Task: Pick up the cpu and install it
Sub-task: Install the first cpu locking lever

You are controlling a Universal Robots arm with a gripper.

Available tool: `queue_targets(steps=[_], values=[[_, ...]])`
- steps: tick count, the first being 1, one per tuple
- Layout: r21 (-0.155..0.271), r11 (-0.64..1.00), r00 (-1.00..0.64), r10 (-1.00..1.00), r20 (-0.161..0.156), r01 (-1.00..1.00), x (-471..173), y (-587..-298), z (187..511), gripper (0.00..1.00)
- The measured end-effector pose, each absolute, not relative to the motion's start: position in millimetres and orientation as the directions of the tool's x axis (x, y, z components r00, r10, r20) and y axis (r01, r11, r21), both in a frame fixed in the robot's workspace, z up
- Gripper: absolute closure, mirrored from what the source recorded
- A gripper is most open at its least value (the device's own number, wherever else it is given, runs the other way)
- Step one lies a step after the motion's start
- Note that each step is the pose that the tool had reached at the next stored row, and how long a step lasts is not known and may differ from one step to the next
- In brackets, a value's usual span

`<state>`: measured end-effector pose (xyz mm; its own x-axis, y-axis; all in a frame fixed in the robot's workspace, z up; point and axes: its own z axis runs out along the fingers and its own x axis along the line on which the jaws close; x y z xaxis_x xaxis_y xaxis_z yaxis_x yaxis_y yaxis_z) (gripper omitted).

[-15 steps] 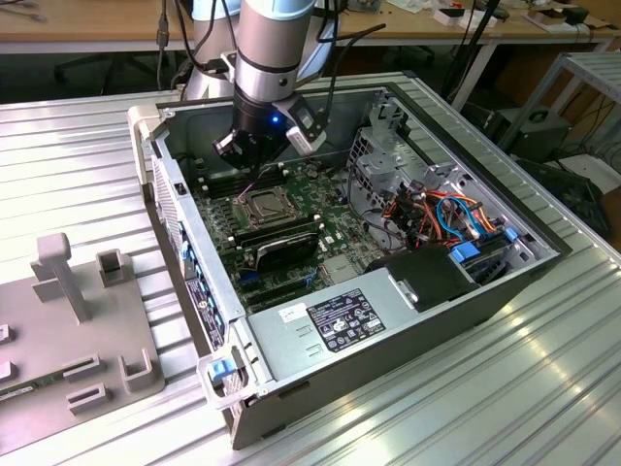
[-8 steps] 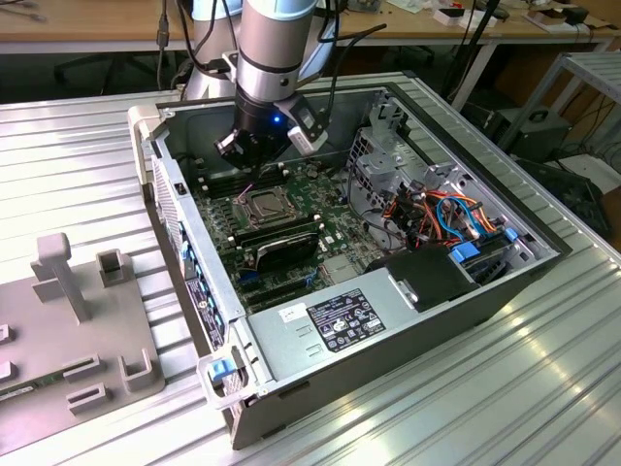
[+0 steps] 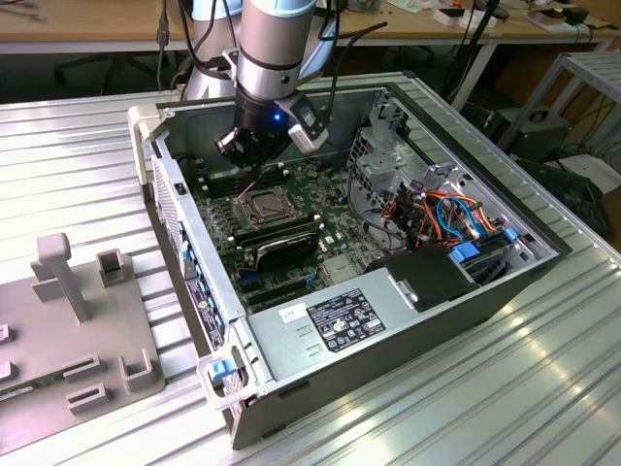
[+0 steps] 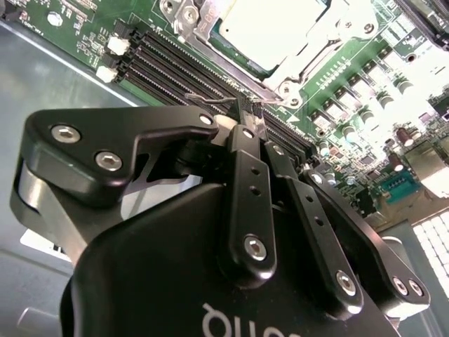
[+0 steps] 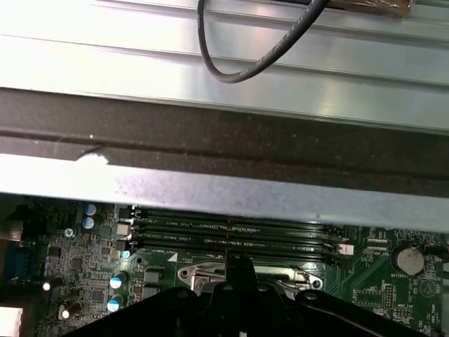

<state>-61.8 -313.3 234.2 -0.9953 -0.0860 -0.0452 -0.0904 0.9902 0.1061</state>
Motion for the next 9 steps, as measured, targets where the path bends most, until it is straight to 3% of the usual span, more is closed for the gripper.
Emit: queue_targets(steps=[9], values=[[0.107,0.99,-0.995,-0.086,-0.045,-0.09,-58.5,-313.3,234.3,0.89]])
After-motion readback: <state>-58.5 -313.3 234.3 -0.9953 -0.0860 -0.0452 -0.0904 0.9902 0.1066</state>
